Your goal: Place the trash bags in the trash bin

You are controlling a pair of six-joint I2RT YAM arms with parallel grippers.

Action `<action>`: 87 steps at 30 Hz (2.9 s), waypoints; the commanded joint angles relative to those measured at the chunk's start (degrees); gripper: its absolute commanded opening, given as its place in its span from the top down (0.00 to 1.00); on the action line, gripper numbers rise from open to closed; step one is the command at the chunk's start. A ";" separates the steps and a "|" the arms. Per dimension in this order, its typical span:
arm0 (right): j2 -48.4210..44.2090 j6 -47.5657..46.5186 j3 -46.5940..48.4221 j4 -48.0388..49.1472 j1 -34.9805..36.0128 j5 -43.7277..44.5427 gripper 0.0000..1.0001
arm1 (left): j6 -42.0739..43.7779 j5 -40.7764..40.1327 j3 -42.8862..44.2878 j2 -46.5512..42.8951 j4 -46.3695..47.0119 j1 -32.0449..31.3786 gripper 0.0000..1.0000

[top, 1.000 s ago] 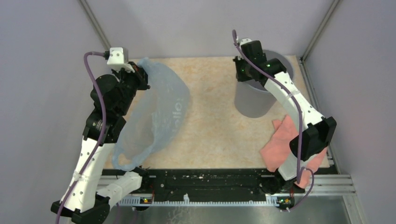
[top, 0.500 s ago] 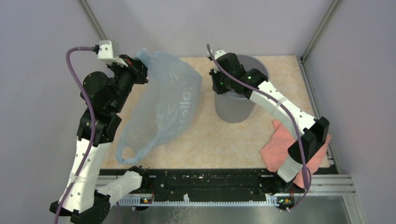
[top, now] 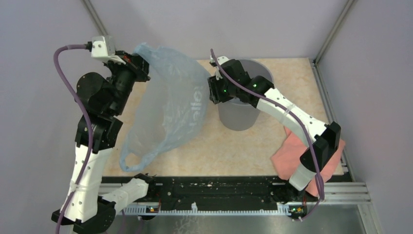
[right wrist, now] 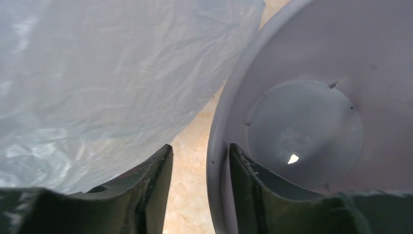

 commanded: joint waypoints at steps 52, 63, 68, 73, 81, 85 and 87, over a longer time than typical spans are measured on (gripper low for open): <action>-43.78 -11.87 -15.30 22.14 1.66 14.77 0.01 | -26.93 39.41 37.58 24.39 32.39 -0.11 1.00; -45.10 -1.61 -19.22 23.01 1.57 20.61 0.01 | -31.08 39.86 38.12 28.25 37.16 -0.16 1.00; -45.58 7.75 -23.43 28.16 0.86 17.04 0.01 | -32.55 39.71 38.62 30.37 38.43 -0.55 1.00; -44.94 9.17 -24.24 32.96 0.56 14.60 0.33 | -33.55 39.55 41.00 33.18 38.63 -1.21 1.00; -39.77 3.31 -14.51 31.20 0.52 15.08 1.00 | -31.92 38.59 41.82 33.67 37.39 -1.90 1.00; -37.71 -1.55 -9.02 30.05 0.51 17.23 1.00 | -30.83 37.98 41.82 33.28 36.93 -1.90 1.00; -36.96 -4.71 -6.44 30.57 0.51 18.82 1.00 | -30.48 37.96 41.82 33.32 36.80 -1.90 1.00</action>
